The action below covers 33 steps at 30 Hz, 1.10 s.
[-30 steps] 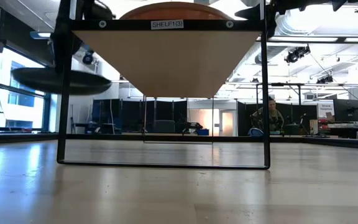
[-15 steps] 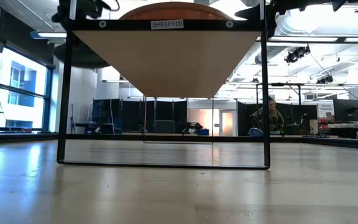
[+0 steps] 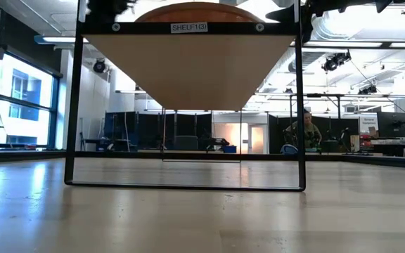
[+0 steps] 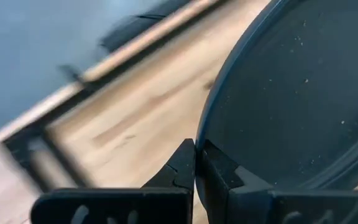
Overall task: Place and stack plates onto a shelf
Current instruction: Stack the black plate on top of the orange plate on the shelf
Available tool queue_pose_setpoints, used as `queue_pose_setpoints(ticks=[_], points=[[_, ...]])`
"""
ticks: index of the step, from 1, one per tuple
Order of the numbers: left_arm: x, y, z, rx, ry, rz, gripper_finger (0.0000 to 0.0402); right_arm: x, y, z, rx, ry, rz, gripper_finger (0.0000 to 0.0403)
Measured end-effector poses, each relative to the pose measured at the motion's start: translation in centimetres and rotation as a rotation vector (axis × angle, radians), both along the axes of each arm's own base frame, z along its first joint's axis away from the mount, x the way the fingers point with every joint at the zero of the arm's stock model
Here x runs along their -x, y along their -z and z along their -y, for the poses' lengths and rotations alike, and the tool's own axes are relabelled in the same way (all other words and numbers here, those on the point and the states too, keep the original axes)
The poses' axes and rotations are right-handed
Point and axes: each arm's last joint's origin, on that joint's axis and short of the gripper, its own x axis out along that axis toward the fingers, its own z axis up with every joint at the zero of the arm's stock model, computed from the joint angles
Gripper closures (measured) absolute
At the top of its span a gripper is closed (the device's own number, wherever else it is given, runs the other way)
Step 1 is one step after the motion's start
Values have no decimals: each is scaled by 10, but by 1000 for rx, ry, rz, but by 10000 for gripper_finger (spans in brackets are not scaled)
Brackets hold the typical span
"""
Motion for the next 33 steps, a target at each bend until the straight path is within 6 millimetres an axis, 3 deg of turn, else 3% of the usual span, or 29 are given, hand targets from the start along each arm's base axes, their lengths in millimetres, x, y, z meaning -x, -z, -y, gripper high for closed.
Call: queue_pose_setpoints(ticks=[7, 16, 25, 33], points=[[-64, 18, -10, 20, 127, 58, 401, 0, 0, 0, 0, 0, 0, 226], [-130, 46, 9, 33, 261, 54, 401, 0, 0, 1, 7, 44, -1, 226], [-160, 70, 13, 9, 298, -21, 398, 0, 0, 1, 7, 48, -1, 226], [-165, 74, 10, -22, 355, -27, 377, 0, 0, 1, 7, 48, -1, 226]])
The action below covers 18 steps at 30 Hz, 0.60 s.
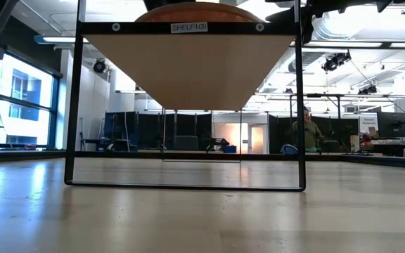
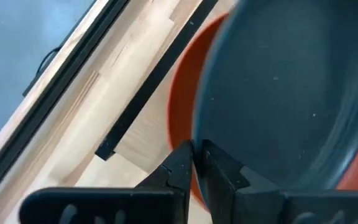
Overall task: Place and stack plates onto a shelf
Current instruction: Stack the black plate on top of the orange plate on the shelf, then stack the pink plate on top of the black plate on the shelf
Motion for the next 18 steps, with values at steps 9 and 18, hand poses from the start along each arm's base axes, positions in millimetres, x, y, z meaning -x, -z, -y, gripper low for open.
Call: queue_pose_setpoints(ticks=[9, 18], points=[[8, -8, -2, -50, 19, -2, 306, 0, 0, 0, 3, 0, -1, 226], [49, -62, 10, -99, -50, 163, 240, 0, -4, 0, -50, 3, 54, 226]])
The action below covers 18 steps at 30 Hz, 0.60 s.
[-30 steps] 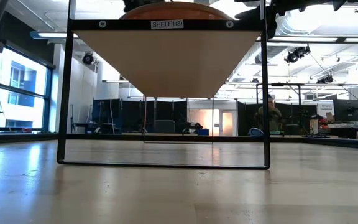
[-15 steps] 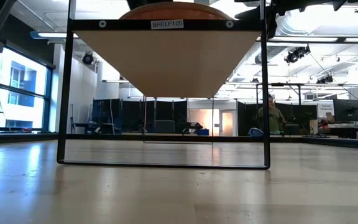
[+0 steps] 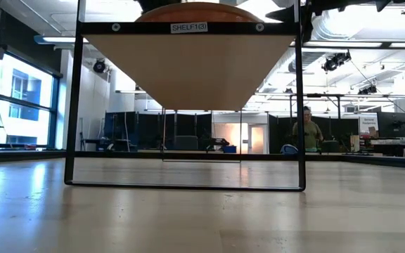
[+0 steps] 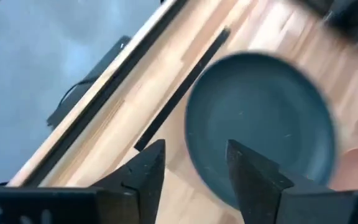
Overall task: Place and stack plates onto a shelf
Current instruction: Stack the pink plate on top of the black plate on the shelf
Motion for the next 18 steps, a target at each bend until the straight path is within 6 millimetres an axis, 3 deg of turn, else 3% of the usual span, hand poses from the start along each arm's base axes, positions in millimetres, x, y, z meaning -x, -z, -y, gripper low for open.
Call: queue_pose_setpoints(ticks=[5, 9, 12, 18], points=[[30, -39, 40, -92, 47, 286, 232, 0, -6, 0, 28, 0, 54, 226], [53, -42, 76, -156, 92, 486, 232, 0, -8, 0, 33, 1, 80, 226], [71, -28, 99, -199, 117, 628, 232, 0, -8, 0, 33, 0, 82, 226], [91, 28, 128, -220, 151, 849, 232, 0, -8, 0, 37, 0, 80, 226]])
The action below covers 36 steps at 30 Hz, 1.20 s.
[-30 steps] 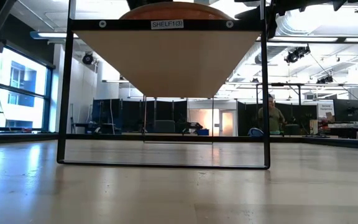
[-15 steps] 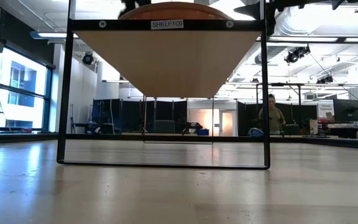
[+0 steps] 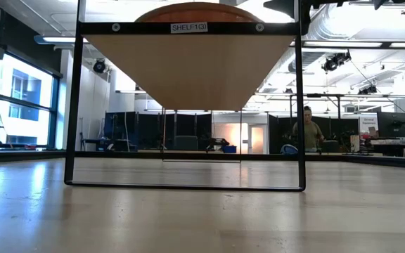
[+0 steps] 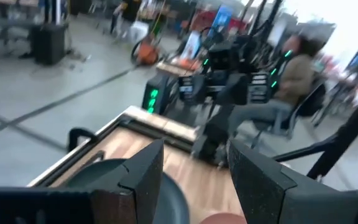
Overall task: Place and stack plates onto a shelf
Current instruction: Stack the pink plate on top of the black plate on the shelf
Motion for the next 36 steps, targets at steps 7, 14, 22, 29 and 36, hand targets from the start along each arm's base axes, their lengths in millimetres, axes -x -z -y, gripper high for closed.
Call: queue_pose_setpoints(ticks=[7, 14, 22, 29, 36], points=[[13, 49, 12, -18, 45, 121, 232, 0, 0, 0, 15, 1, -2, 226], [16, 52, 12, -23, 46, 152, 232, 0, 0, 0, 15, 1, -2, 226], [16, 51, 12, -24, 44, 161, 232, 0, 0, -1, -82, -28, 12, 226], [16, 51, 12, -7, 43, 163, 232, 3, 30, -26, -492, -446, -327, 226], [16, 51, 12, -7, 42, 163, 232, 29, 78, -76, -737, -499, -943, 226]])
